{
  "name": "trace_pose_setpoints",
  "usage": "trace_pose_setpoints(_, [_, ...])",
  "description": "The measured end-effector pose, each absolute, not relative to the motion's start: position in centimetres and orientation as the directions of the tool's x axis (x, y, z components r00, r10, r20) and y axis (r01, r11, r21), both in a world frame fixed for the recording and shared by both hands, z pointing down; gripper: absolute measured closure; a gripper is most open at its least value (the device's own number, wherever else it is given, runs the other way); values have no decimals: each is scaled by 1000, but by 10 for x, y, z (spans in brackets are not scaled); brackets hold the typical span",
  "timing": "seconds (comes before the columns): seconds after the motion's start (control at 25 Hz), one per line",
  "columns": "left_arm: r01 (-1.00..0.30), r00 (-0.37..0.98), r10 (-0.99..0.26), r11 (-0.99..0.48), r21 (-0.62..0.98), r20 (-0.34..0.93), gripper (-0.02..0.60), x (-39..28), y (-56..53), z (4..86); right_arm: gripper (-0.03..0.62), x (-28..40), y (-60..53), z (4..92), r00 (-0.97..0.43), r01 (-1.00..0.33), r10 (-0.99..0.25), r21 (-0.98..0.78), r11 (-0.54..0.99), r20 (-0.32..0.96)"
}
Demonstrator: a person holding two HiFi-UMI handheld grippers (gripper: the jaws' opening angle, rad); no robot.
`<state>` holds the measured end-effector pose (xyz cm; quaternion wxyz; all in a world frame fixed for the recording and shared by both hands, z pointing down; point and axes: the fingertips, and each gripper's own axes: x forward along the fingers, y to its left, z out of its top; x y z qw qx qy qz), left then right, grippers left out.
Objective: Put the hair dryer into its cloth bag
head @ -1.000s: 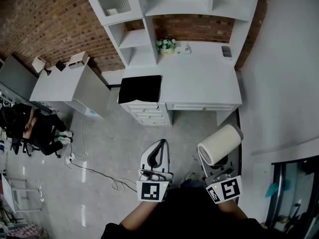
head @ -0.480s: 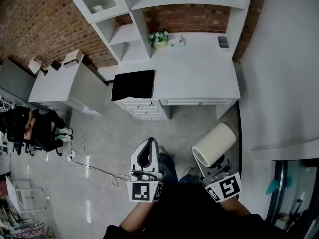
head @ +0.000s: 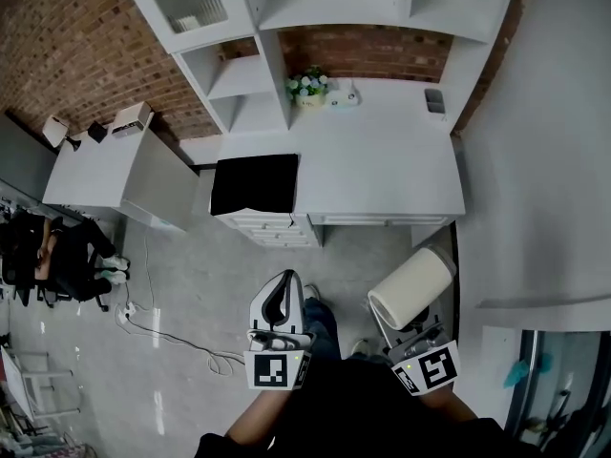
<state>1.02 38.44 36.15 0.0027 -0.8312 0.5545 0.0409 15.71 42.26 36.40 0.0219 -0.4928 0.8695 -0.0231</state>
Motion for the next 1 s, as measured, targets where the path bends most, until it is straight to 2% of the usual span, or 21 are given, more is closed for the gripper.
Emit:
trace_pose_setpoints(0.32, [-911,405,-914,-406,67,-31,563,-23,297,371,376,121,331,369,-509,-857,-861,-102,504,21])
trace_pose_setpoints(0.52, [-888,452,-891,-454,68,-48,563,-48,252,372,376,97,281,366,-476,-877,-878,-94,471,46])
trace_pose_setpoints(1.0, [-854,511,-859,-509,112,-9,563,-105,180,391,378,34,209,368,-437,-899,-894,-82,431,94])
